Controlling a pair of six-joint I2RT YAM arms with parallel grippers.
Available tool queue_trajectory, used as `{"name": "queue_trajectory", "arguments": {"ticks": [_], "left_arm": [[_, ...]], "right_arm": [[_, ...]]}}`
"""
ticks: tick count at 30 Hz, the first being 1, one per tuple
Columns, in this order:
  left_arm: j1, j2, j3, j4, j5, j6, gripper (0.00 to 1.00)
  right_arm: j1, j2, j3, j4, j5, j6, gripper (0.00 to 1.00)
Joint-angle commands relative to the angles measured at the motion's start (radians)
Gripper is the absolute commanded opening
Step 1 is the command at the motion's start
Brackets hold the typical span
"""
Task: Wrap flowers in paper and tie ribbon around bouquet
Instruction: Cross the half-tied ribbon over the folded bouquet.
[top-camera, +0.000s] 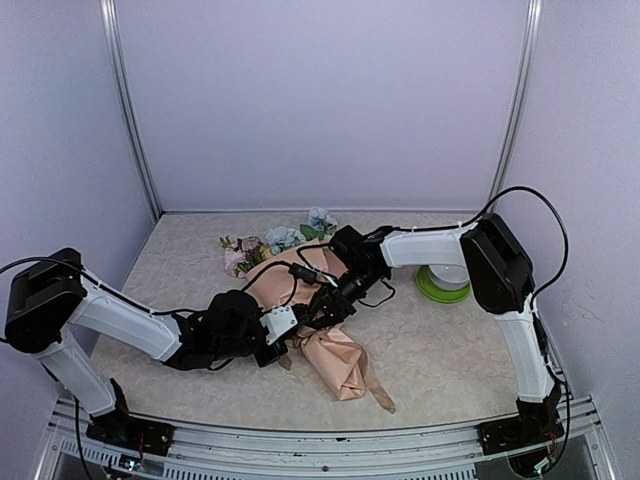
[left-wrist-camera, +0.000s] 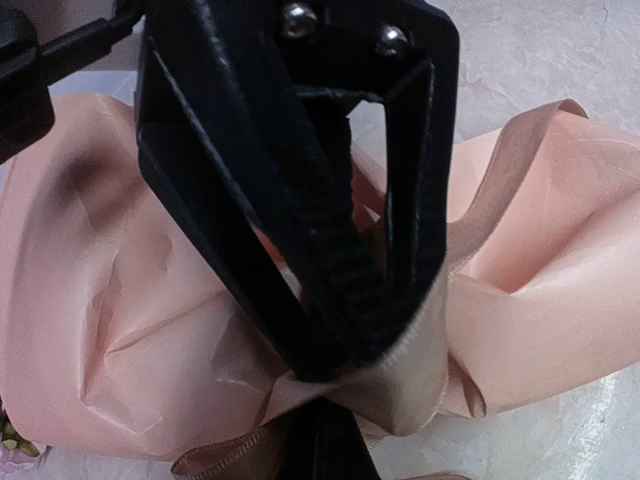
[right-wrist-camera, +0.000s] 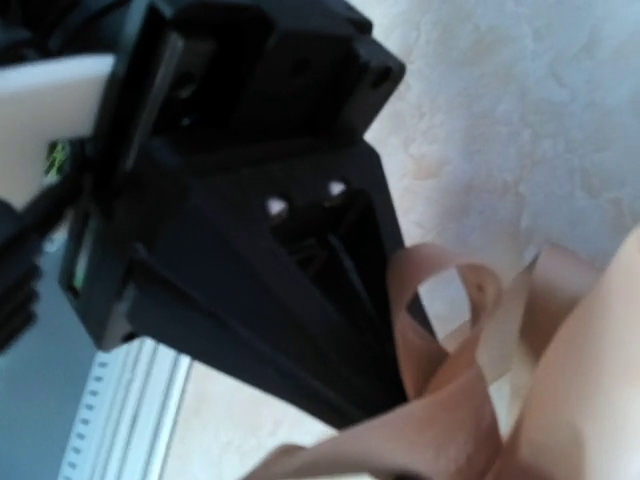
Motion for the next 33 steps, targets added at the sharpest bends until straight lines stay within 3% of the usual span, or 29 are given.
{"name": "queue_trajectory", "arguments": {"ticks": [1,7,13,19,24,25,30,33], "left_arm": [[0.013,0.009,0.016,0.085,-0.017,-0.041,0.0],[0.021,0.006,0.007,0.122,0.03,-0.072,0.0],[0.022,0.016,0.006,0.119,0.05,-0.077,0.0],[0.024,0.014,0.008,0.106,0.04,-0.082,0.0],[0.033,-0.034,-0.01,0.094,0.033,-0.089,0.0],[0.034,-0.049,-0.016,0.086,0.034,-0.092,0.04],[0.055,-0.169,-0.078,0.052,0.088,-0.114,0.44],[0.084,-0.227,-0.123,0.052,0.098,-0.117,0.51]], "right_arm": [[0.017,-0.023,-0.037,0.067,0.101,0.046,0.27],[0.017,-0.079,-0.091,0.133,0.21,0.084,0.27],[0.018,-0.094,-0.099,0.149,0.191,0.091,0.3],[0.02,-0.106,-0.103,0.143,0.214,0.09,0.0],[0.018,-0.134,-0.109,0.141,0.245,0.096,0.0],[0.018,-0.137,-0.11,0.142,0.251,0.1,0.0],[0.016,-0.16,-0.129,0.165,0.269,0.125,0.0],[0.017,-0.167,-0.131,0.169,0.273,0.128,0.0]]}}
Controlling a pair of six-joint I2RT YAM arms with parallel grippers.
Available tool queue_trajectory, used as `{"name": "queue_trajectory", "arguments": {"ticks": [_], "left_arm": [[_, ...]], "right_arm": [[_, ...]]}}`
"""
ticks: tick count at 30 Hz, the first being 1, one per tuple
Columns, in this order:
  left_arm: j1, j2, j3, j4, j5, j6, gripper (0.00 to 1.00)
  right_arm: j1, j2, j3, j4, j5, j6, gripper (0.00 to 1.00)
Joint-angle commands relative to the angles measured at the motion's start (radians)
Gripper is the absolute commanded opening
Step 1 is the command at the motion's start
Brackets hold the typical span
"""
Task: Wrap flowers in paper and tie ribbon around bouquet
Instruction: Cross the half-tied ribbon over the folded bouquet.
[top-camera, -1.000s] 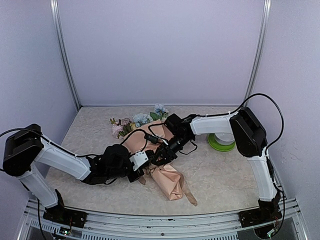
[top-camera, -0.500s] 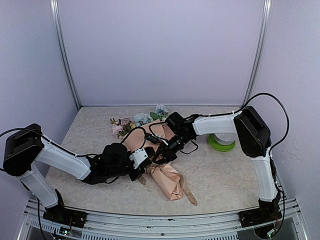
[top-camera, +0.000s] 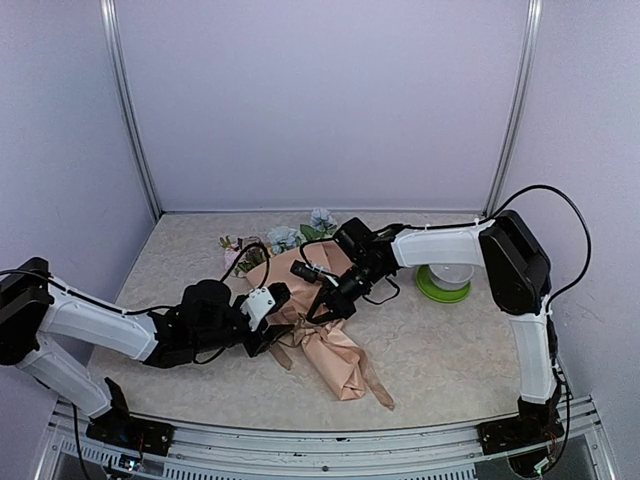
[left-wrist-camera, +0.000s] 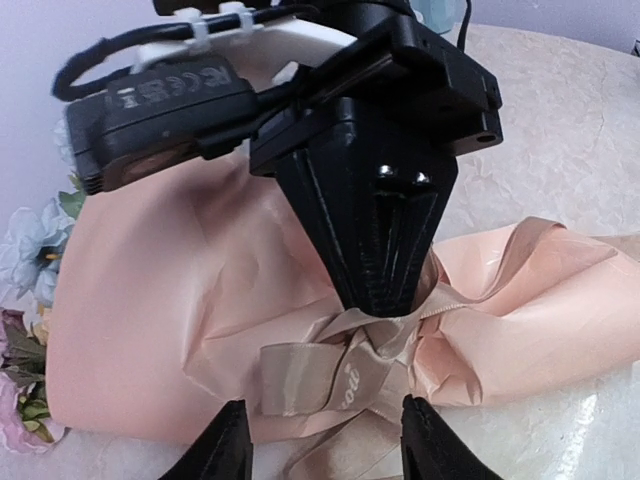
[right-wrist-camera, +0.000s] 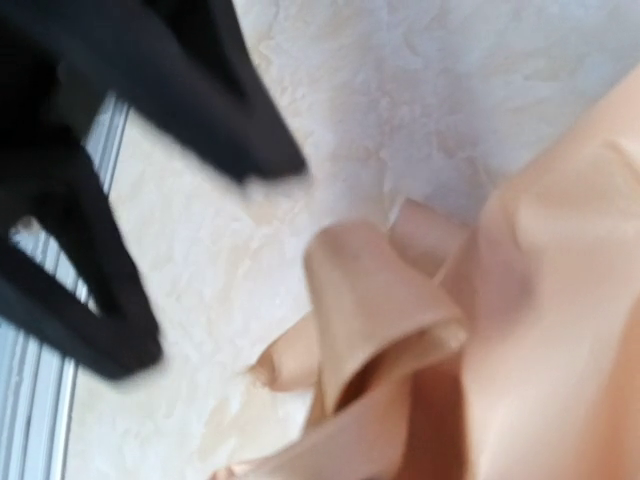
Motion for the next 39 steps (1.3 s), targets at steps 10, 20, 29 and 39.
{"name": "queue_trajectory", "arguments": {"ticks": [10,20,29,39], "left_arm": [[0.168,0.016,0.031,0.0,0.329,-0.155,0.53],[0.18,0.181,0.109,0.07,0.397,-0.261,0.48],[0.186,0.15,0.051,0.174,0.441,-0.287,0.37],[0.194,0.138,0.031,0.184,0.424,-0.283,0.0]], "right_arm": [[0.006,-0.039,-0.008,0.007,0.025,0.006,0.0],[0.007,-0.044,-0.024,0.011,0.026,0.003,0.0],[0.007,-0.048,-0.041,0.019,0.026,0.001,0.0],[0.007,-0.056,-0.042,0.023,0.047,0.012,0.05]]}}
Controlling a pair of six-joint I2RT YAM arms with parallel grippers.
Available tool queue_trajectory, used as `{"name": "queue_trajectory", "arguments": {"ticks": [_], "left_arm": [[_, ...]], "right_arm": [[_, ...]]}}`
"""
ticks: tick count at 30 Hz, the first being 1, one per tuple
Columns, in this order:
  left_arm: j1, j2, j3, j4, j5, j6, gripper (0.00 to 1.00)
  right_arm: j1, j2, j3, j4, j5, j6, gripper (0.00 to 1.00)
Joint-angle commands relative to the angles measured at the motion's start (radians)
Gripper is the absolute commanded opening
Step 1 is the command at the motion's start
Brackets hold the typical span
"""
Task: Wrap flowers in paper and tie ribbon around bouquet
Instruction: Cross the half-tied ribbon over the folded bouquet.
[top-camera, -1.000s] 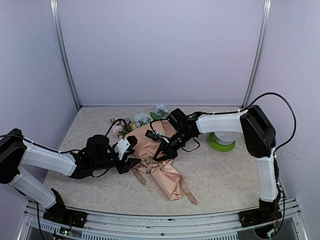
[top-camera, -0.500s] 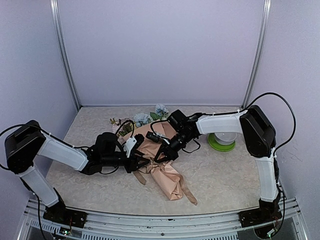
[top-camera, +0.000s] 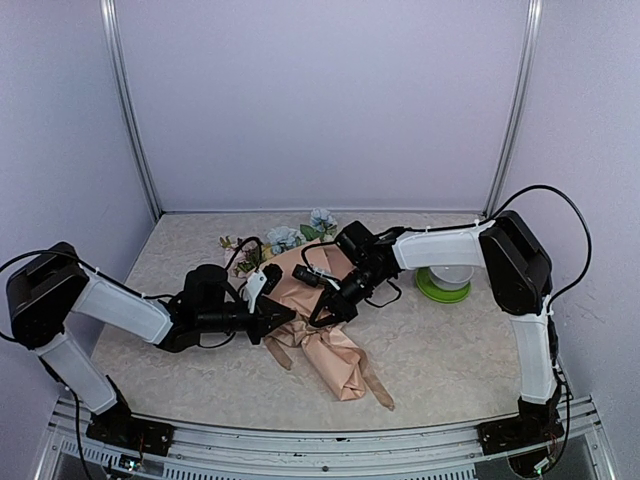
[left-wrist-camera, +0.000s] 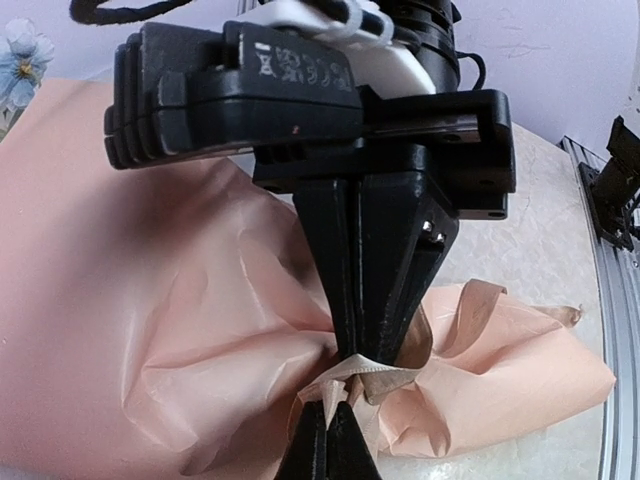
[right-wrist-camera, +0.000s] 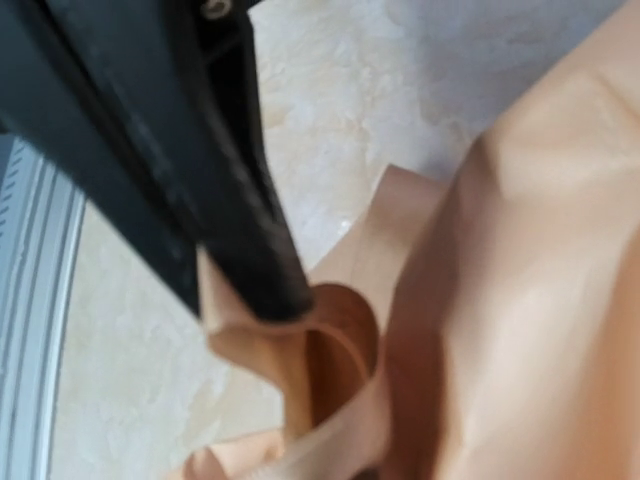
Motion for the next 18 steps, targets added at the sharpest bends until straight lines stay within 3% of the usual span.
{"name": "queue_trajectory", "arguments": {"ticks": [1,14,18], "left_arm": [[0.004,-0.032,-0.021,0.041,-0.011,0.008,0.0],[0.005,-0.028,-0.03,0.021,-0.024,0.018,0.0],[0.005,-0.032,-0.029,0.014,-0.024,0.021,0.0]], "right_arm": [[0.006,-0.05,-0.01,0.011,0.027,0.005,0.08],[0.006,-0.079,-0.013,-0.017,0.081,0.013,0.05],[0.006,-0.071,-0.002,-0.033,0.095,0.014,0.12]]}}
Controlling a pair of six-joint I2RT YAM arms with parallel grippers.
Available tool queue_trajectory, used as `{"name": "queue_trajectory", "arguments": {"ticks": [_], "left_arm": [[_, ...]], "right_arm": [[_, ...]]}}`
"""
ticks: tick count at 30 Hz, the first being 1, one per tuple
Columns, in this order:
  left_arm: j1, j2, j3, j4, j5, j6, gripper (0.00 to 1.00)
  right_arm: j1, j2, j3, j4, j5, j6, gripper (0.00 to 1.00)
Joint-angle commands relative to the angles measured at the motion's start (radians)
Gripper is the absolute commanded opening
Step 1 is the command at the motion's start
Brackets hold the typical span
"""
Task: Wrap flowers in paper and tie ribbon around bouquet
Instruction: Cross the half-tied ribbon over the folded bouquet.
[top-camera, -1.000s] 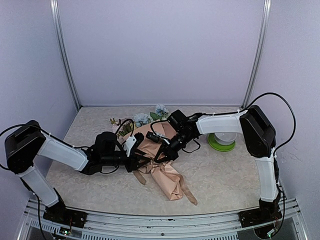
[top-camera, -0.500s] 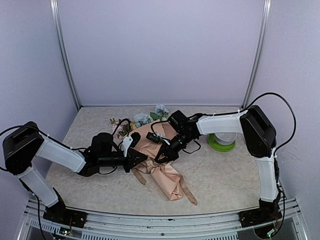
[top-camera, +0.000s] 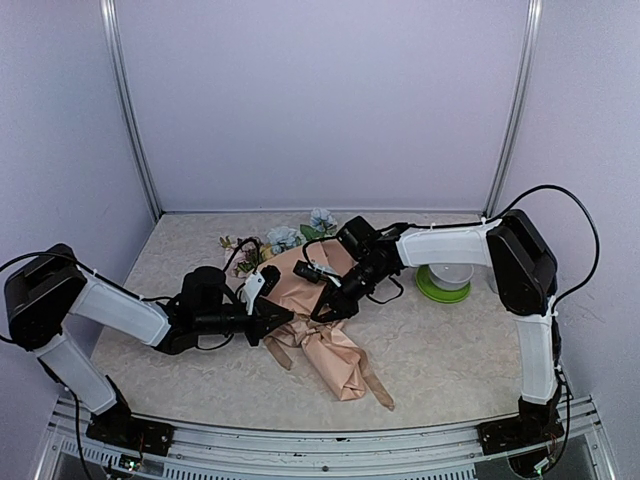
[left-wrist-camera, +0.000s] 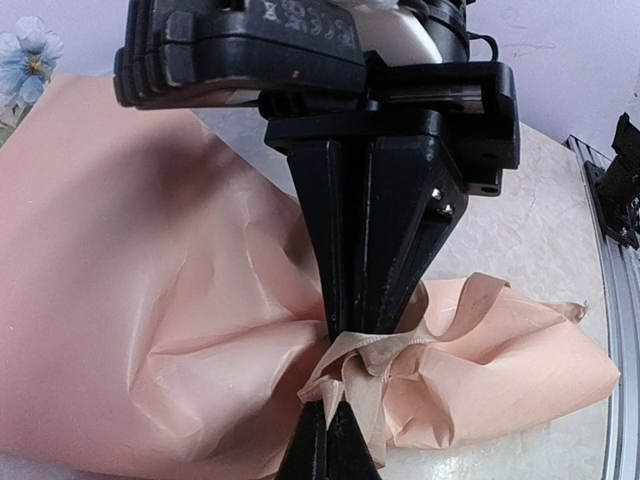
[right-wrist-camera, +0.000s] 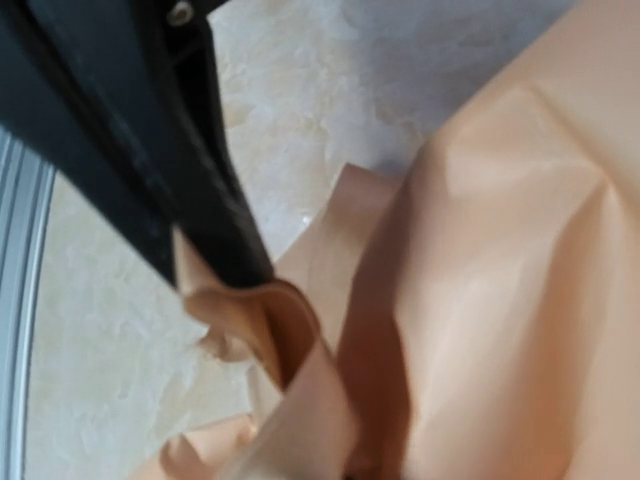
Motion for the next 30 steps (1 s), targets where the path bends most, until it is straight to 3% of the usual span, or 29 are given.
{"name": "queue_trajectory", "arguments": {"ticks": [1,7,20,30], "left_arm": [[0.005,-0.018,-0.007,0.002,-0.003,0.018,0.0],[0.005,-0.022,-0.006,-0.014,-0.007,0.028,0.0],[0.001,-0.033,-0.03,-0.045,-0.025,0.024,0.0],[-0.002,-0.034,-0.034,-0.041,-0.032,0.027,0.0]], "right_arm": [[0.007,-0.036,0.004,-0.033,0.017,0.001,0.12],[0.005,-0.037,0.007,-0.041,0.027,0.006,0.0],[-0.008,-0.08,-0.022,0.077,0.091,0.137,0.0],[-0.013,-0.089,-0.054,0.091,0.069,0.152,0.08]]}}
